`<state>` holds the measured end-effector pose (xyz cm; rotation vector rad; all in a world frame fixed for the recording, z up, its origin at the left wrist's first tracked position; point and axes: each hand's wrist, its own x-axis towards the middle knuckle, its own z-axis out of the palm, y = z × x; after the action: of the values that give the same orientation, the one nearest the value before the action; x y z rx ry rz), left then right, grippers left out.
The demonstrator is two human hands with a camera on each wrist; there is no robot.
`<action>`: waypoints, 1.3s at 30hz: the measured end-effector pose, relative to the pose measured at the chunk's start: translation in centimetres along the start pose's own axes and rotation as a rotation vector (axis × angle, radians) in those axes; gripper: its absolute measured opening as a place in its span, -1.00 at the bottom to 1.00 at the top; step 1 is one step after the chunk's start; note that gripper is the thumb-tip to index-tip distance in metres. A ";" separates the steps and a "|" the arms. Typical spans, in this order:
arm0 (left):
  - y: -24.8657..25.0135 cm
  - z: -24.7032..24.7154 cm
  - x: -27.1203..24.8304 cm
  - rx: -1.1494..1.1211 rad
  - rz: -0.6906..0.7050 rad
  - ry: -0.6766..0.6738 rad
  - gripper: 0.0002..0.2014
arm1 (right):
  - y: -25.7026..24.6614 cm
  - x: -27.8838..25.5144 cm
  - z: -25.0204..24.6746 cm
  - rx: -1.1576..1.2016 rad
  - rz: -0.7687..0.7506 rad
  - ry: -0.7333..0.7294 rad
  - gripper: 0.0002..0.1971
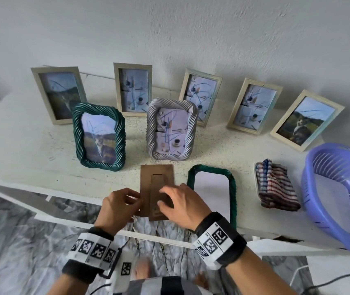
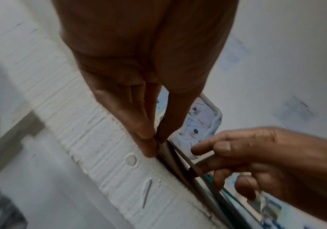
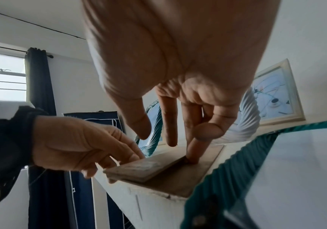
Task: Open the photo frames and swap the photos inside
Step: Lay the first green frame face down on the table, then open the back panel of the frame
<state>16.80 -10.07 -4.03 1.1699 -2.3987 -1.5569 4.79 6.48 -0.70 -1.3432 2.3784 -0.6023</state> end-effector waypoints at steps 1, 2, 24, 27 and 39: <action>0.2 0.0 0.0 0.104 0.043 0.030 -0.90 | 0.1 0.0 0.0 -0.003 -0.001 -0.003 -0.57; 0.4 0.0 -0.1 0.207 0.076 0.054 -0.89 | 0.2 0.0 0.0 -0.004 -0.006 -0.004 -0.57; 7.0 8.4 -1.0 0.470 0.506 -0.195 -0.78 | 6.7 -7.1 -2.0 -0.308 0.218 0.147 -0.34; 6.9 8.7 -1.2 0.432 0.468 -0.204 -0.78 | 6.5 -7.4 -1.4 -0.317 0.226 0.129 -0.34; 7.6 8.1 -1.4 0.285 0.431 -0.254 -0.73 | 5.2 -6.9 -1.4 -0.362 0.295 0.090 -0.20</action>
<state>10.17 -1.47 -1.44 0.4410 -2.8564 -1.3226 3.76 15.15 -1.58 -1.0756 2.7859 -0.1557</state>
